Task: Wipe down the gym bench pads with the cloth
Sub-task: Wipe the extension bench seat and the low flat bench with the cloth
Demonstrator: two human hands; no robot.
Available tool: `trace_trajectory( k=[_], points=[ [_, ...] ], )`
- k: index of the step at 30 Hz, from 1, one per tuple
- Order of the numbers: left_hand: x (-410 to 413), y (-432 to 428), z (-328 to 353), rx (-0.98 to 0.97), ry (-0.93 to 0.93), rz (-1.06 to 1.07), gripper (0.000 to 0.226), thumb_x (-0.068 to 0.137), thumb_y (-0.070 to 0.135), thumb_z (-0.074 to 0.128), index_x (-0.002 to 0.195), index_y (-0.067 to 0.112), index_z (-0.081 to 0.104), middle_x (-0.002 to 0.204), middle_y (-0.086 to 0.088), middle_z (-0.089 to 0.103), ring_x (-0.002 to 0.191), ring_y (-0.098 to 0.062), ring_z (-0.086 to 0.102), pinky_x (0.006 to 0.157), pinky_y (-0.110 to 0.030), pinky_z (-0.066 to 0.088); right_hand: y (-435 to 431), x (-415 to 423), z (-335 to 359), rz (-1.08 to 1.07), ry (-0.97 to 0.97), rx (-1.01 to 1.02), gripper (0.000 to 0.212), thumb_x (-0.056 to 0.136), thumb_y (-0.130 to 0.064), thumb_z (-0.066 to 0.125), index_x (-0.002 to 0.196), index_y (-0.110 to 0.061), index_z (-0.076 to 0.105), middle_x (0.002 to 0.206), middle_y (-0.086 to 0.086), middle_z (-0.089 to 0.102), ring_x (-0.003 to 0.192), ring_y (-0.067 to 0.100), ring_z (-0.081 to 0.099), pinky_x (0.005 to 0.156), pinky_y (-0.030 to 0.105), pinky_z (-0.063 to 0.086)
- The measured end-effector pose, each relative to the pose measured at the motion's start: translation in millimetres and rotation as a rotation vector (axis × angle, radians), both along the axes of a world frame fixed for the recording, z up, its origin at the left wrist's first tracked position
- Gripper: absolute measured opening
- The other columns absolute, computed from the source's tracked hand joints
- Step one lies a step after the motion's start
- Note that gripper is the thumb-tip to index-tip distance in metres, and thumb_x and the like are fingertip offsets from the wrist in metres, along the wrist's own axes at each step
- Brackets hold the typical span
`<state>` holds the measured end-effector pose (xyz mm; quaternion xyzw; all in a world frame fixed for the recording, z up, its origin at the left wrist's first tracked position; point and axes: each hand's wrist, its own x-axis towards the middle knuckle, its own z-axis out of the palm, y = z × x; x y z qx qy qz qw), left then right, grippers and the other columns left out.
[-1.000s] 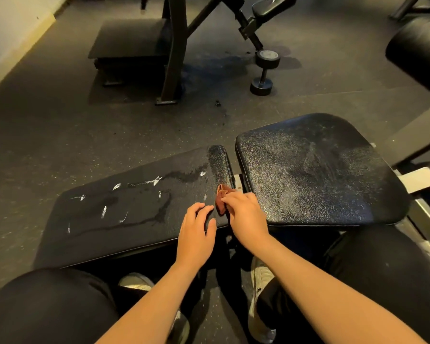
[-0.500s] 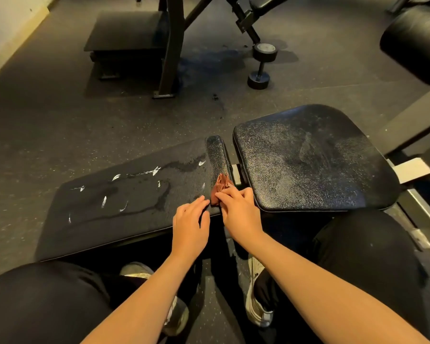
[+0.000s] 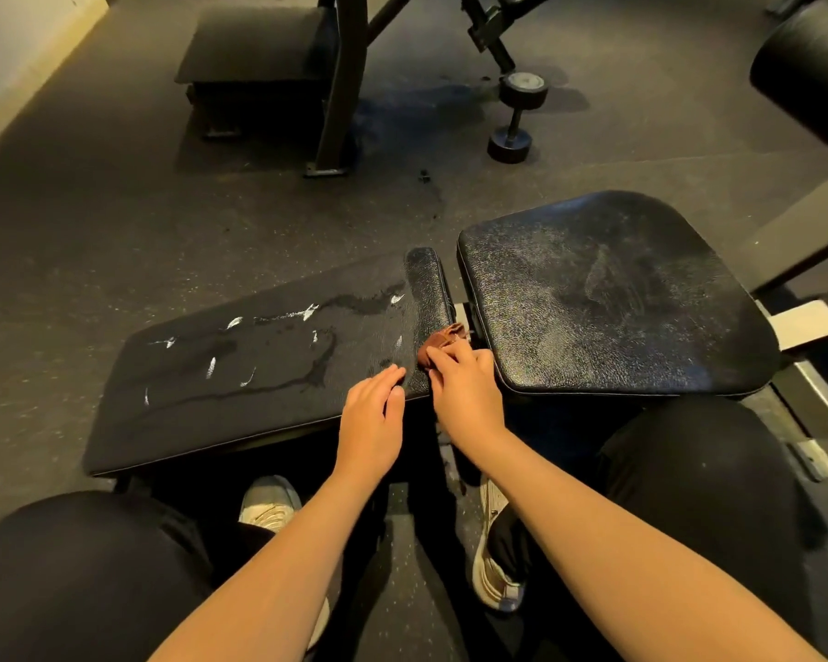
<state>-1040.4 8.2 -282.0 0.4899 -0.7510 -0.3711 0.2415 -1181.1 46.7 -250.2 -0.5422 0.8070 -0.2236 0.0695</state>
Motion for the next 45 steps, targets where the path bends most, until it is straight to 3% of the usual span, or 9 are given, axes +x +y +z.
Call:
trace_trajectory(
  k=[3, 6, 11, 16, 19, 28, 35, 40, 45],
  points=[
    [3, 5, 2, 0.089, 0.081, 0.037, 0.038, 0.107, 0.026, 0.042, 0.144, 0.026, 0.051, 0.143, 0.012, 0.052, 0.135, -0.004, 0.036, 0.113, -0.024, 0.027, -3, 5, -4, 0.024, 0.000, 0.054, 0.031, 0.098, -0.019, 0.055, 0.126, -0.024, 0.065, 0.126, -0.005, 0.053, 0.112, 0.023, 0.041, 0.069, 0.040, 0.052],
    [3, 10, 3, 0.170, 0.197, 0.065, 0.039, 0.106, 0.025, 0.046, 0.144, 0.033, 0.045, 0.141, 0.015, 0.051, 0.132, 0.002, 0.040, 0.114, -0.027, 0.032, -10, 6, -3, 0.020, -0.140, -0.033, 0.028, 0.097, -0.018, 0.058, 0.123, -0.021, 0.070, 0.122, -0.004, 0.062, 0.110, 0.023, 0.049, 0.084, 0.036, 0.050],
    [3, 6, -3, 0.108, 0.213, 0.016, 0.045, 0.105, 0.028, 0.044, 0.149, 0.038, 0.039, 0.151, 0.011, 0.043, 0.140, -0.009, 0.035, 0.118, -0.038, 0.032, -13, 26, 0, 0.103, -0.454, -0.134, 0.028, 0.098, -0.012, 0.054, 0.121, -0.017, 0.070, 0.125, -0.002, 0.064, 0.114, 0.008, 0.056, 0.101, 0.017, 0.042],
    [-13, 5, -19, -0.140, -0.102, -0.138, 0.060, 0.105, 0.023, 0.046, 0.159, 0.031, 0.021, 0.169, 0.006, -0.001, 0.151, -0.012, 0.008, 0.125, -0.046, 0.004, -11, 5, 9, -0.082, -0.321, -0.161, 0.024, 0.100, -0.020, 0.052, 0.116, -0.021, 0.071, 0.125, -0.007, 0.053, 0.112, 0.009, 0.053, 0.086, 0.029, 0.047],
    [-23, 6, -26, -0.196, -0.160, -0.176, 0.062, 0.105, 0.024, 0.044, 0.160, 0.032, 0.016, 0.166, 0.016, -0.015, 0.153, -0.007, -0.013, 0.122, -0.044, -0.009, -5, -8, 5, -0.030, -0.258, -0.174, 0.027, 0.099, -0.016, 0.052, 0.119, -0.018, 0.070, 0.118, -0.002, 0.063, 0.111, 0.017, 0.056, 0.094, 0.030, 0.046],
    [-9, -19, -32, -0.424, -0.263, -0.302, 0.049, 0.101, 0.033, 0.036, 0.146, 0.019, 0.050, 0.160, 0.001, 0.037, 0.147, -0.024, 0.034, 0.120, -0.051, 0.027, 0, 2, -11, 0.025, -0.183, -0.087, 0.035, 0.101, -0.021, 0.050, 0.133, -0.015, 0.062, 0.140, 0.001, 0.057, 0.136, 0.017, 0.043, 0.117, 0.032, 0.032],
    [38, -23, -36, -0.363, -0.386, -0.126, 0.045, 0.105, 0.042, 0.036, 0.150, 0.039, 0.044, 0.158, 0.004, 0.039, 0.148, -0.018, 0.033, 0.121, -0.048, 0.020, 3, 7, -16, 0.102, -0.075, -0.049, 0.038, 0.099, -0.017, 0.055, 0.136, -0.010, 0.060, 0.142, 0.005, 0.055, 0.145, 0.023, 0.035, 0.122, 0.032, 0.024],
    [37, -17, -30, -0.281, -0.256, -0.012, 0.039, 0.103, 0.028, 0.054, 0.142, 0.025, 0.058, 0.156, 0.000, 0.044, 0.141, -0.023, 0.045, 0.107, -0.046, 0.043, 4, 10, -20, 0.114, -0.043, -0.070, 0.036, 0.097, -0.016, 0.058, 0.132, -0.009, 0.063, 0.140, 0.008, 0.056, 0.143, 0.028, 0.038, 0.119, 0.035, 0.028],
    [5, -14, -21, -0.307, -0.225, -0.156, 0.050, 0.103, 0.038, 0.038, 0.149, 0.021, 0.048, 0.162, 0.003, 0.034, 0.147, -0.018, 0.036, 0.111, -0.041, 0.043, 2, 10, -19, 0.091, -0.087, -0.073, 0.035, 0.098, -0.017, 0.056, 0.132, -0.008, 0.063, 0.140, 0.009, 0.057, 0.142, 0.028, 0.039, 0.119, 0.040, 0.032]
  ],
)
